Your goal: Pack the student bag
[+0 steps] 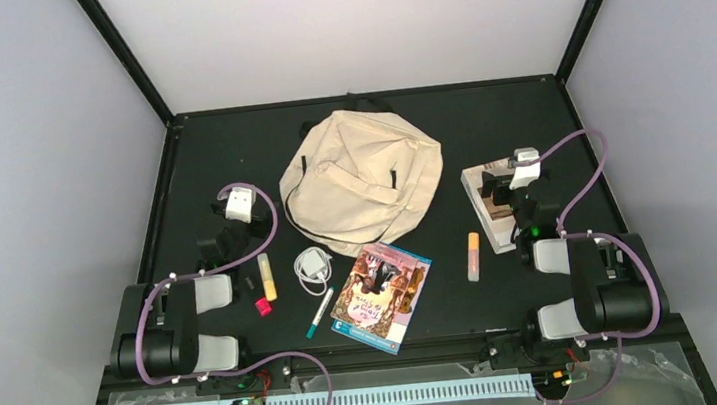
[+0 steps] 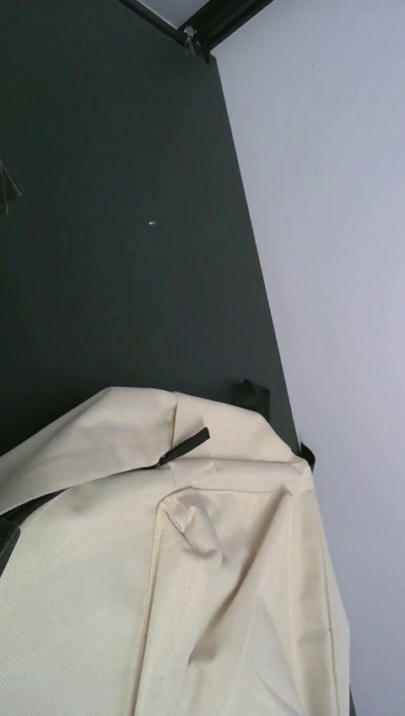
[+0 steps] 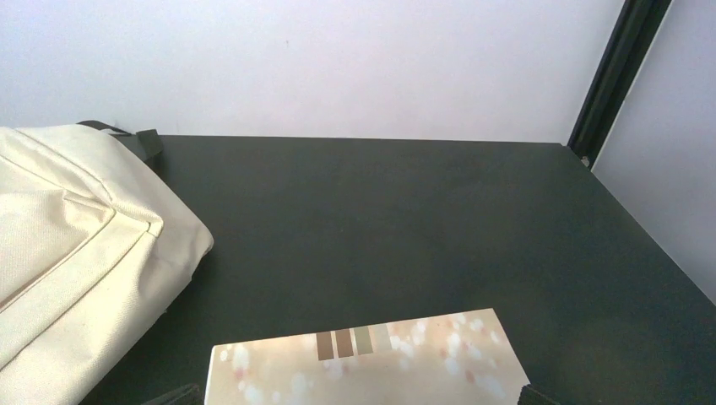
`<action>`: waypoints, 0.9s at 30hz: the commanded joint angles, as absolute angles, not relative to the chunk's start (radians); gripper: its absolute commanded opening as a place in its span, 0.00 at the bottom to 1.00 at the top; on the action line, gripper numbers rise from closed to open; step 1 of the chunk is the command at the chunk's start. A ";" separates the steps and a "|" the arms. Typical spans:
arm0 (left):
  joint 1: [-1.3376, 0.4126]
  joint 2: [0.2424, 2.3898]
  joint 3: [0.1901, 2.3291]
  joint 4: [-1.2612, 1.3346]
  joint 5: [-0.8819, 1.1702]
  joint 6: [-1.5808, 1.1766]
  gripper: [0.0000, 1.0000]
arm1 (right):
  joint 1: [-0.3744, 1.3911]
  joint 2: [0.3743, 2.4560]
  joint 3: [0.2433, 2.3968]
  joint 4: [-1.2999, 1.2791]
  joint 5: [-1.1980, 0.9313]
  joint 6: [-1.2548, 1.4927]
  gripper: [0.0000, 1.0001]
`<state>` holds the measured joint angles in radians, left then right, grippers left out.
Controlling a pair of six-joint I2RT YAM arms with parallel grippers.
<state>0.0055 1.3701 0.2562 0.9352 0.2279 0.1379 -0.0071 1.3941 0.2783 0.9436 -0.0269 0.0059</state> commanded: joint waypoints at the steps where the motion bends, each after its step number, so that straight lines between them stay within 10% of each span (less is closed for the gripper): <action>1: 0.010 1.380 0.283 0.979 0.236 0.130 0.99 | -0.009 1.403 0.292 1.002 -0.007 0.011 1.00; 9: 0.012 1.374 0.291 1.004 0.231 0.130 0.99 | -0.009 1.356 0.301 0.983 0.024 0.028 1.00; 16: 0.015 1.360 0.820 0.179 0.327 0.189 0.99 | -0.009 1.083 0.522 0.455 -0.023 0.254 1.00; 27: -0.016 1.713 1.266 -0.423 0.412 0.336 0.98 | 0.218 1.300 0.809 -0.084 -0.114 0.358 0.97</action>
<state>-0.0021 1.6402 1.2213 -0.1268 0.3782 0.2668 0.1402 1.2465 0.7742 0.2020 -0.1318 0.3275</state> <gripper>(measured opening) 0.988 0.973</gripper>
